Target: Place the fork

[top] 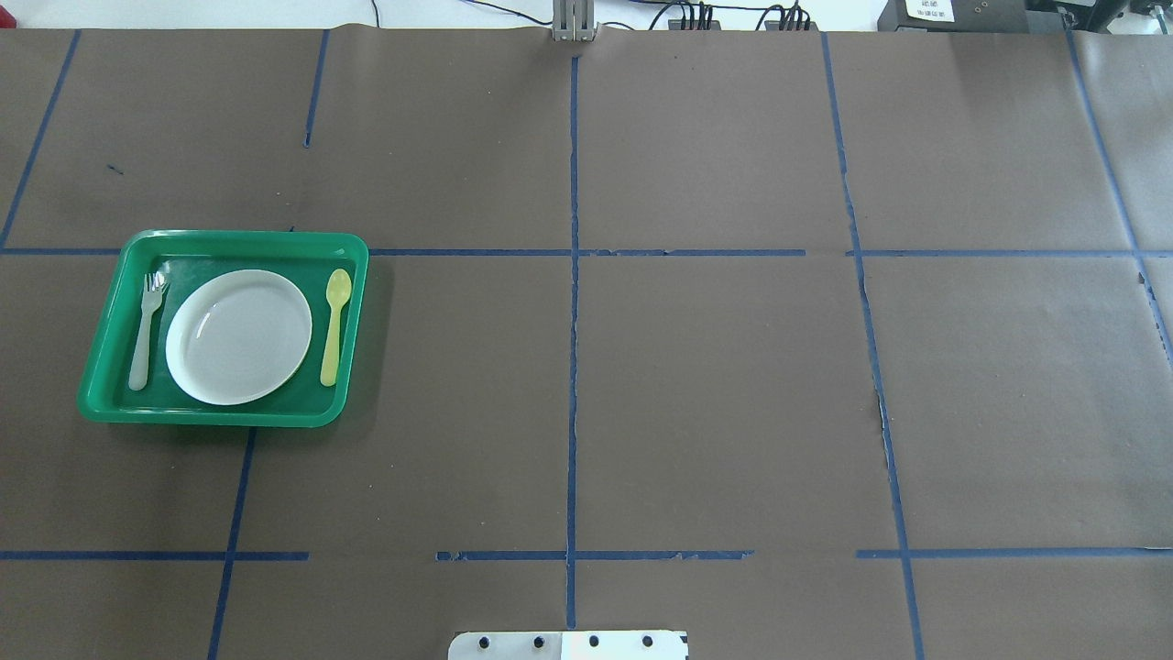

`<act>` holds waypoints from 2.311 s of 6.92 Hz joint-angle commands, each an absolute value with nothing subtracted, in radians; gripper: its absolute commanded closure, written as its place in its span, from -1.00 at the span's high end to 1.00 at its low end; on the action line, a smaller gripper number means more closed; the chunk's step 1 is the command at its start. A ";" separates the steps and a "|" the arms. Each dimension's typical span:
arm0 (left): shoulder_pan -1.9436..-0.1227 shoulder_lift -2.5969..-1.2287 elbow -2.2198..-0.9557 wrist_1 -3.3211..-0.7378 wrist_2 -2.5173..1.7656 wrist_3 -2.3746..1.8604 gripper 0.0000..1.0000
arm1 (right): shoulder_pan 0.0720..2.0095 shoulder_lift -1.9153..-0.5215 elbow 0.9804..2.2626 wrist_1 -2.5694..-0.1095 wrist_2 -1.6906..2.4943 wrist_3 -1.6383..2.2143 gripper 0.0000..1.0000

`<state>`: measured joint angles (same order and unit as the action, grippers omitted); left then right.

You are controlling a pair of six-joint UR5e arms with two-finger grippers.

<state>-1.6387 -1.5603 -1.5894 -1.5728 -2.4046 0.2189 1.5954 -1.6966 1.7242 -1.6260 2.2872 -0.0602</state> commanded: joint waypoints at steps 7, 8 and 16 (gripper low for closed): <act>-1.638 -1.563 -1.585 -1.551 -2.338 0.072 1.00 | 1.595 -1.697 1.724 -1.626 2.287 -0.061 1.00; -1.637 -1.568 -1.586 -1.552 -2.338 0.071 1.00 | 1.595 -1.697 1.724 -1.626 2.287 -0.061 1.00; -1.634 -1.574 -1.588 -1.551 -2.338 0.072 1.00 | 1.595 -1.697 1.724 -1.626 2.287 -0.061 1.00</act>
